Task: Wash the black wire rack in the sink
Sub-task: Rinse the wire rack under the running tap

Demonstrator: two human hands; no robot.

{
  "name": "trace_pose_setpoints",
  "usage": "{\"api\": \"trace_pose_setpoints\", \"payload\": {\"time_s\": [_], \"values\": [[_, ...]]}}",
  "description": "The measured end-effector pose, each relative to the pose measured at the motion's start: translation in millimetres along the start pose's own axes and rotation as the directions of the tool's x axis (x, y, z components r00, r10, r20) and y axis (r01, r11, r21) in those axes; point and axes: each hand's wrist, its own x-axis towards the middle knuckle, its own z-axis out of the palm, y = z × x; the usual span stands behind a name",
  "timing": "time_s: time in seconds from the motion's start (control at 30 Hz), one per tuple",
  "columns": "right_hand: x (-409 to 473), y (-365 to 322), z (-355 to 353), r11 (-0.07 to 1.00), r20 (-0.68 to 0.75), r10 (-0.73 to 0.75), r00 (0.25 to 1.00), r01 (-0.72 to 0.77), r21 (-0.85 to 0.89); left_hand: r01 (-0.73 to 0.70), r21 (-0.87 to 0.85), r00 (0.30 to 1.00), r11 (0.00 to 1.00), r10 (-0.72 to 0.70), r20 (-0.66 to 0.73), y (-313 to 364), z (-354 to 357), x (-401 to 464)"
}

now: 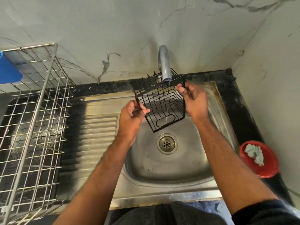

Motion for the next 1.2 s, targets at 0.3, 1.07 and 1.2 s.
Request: {"api": "trace_pose_setpoints", "payload": {"time_s": [0.3,1.07,1.2], "values": [[-11,3,-4,1.0,-0.036,-0.007,0.999,0.008,0.015,-0.035,0.023,0.999,0.999,0.035,0.012,2,-4,13],[-24,-12,-14,1.0,-0.085,-0.008,0.996,0.01,0.02,-0.042,-0.064,0.999,0.997,0.042,-0.001,2,4,13],[-27,-12,-22,0.999,-0.107,-0.03,0.994,0.032,0.019,-0.033,-0.082,0.999,0.996,0.034,0.017,1,11,17]]}}
